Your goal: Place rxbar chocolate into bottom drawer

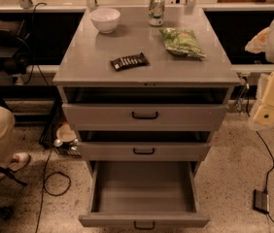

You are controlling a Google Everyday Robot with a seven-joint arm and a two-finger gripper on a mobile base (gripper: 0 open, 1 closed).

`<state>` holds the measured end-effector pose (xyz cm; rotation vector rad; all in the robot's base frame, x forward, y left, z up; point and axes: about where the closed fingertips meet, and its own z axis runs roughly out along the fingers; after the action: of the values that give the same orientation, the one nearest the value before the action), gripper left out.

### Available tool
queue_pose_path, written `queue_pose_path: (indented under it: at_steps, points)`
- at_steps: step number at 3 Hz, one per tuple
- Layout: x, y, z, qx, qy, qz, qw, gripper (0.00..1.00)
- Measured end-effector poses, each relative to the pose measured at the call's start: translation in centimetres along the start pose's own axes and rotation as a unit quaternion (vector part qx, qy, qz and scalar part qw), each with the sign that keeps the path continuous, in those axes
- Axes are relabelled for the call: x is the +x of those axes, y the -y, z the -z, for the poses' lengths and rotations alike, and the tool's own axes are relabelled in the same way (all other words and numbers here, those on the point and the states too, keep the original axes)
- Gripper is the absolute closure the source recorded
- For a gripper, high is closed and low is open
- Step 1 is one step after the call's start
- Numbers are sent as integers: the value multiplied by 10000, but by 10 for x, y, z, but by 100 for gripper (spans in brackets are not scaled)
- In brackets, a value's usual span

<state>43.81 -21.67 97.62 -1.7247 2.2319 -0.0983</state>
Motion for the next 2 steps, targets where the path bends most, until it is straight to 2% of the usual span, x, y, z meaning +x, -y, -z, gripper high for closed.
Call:
queue_pose_path:
  at_steps: [1, 2]
  points:
    - [0, 0, 0, 1, 1, 0, 10000, 0]
    - [-11, 23, -11, 14, 145, 95, 9998, 0]
